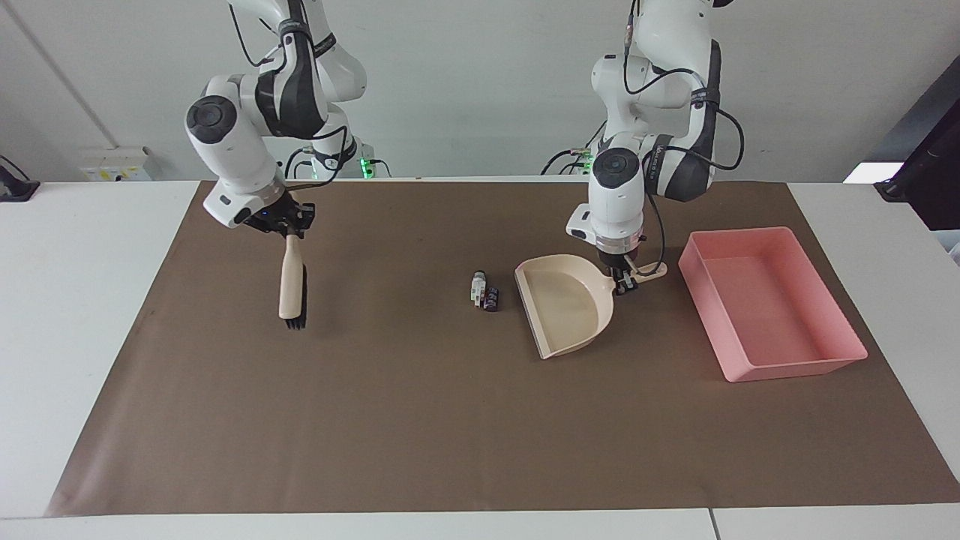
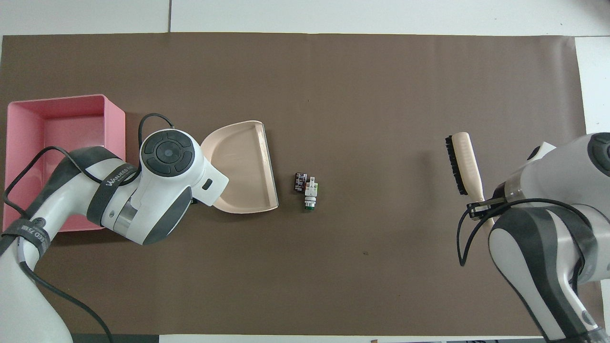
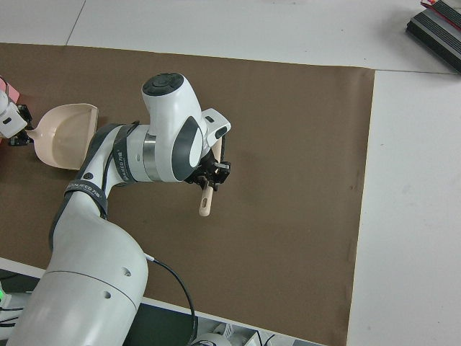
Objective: Clean e-waste and dump in bin
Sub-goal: 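Hold the dustpan by the parts while the right gripper lifts the brush, then sweep the electronic parts into the dustpan with the brush in the right gripper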
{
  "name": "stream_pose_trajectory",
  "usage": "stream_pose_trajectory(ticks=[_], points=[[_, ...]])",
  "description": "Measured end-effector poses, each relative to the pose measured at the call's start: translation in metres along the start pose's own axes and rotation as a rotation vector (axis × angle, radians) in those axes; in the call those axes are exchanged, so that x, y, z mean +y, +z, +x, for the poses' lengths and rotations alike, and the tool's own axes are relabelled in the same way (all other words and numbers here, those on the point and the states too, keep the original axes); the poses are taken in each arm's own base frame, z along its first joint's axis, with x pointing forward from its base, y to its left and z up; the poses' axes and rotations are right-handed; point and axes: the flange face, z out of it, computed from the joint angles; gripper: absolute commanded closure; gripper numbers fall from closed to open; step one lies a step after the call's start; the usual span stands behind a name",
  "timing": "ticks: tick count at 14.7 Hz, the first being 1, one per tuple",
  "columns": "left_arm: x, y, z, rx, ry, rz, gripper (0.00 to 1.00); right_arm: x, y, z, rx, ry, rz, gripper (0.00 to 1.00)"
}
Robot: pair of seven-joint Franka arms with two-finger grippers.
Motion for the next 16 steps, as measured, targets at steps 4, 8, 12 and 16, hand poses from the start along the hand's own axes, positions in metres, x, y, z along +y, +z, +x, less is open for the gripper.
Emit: stream_pose_trajectory(ticks=[4,8,12,16], points=[[0.005,-0.001,0.002,-0.040,0.021,-0.021,1.00,-0.118,0.016,-0.005,-0.029,-0.093,-0.072,1.00],[0.014,-0.018,0.024,-0.121,0.100,0.006,1.00,-0.176,0.041,-0.009,-0.051,-0.155,-0.107,1.00],[0.020,-0.010,0.053,-0.144,0.151,-0.005,1.00,-0.213,0.056,-0.009,-0.018,-0.147,-0.101,1.00],[0.026,-0.005,0.063,-0.155,0.173,-0.009,1.00,-0.248,0.076,0.004,0.009,-0.072,-0.066,1.00]])
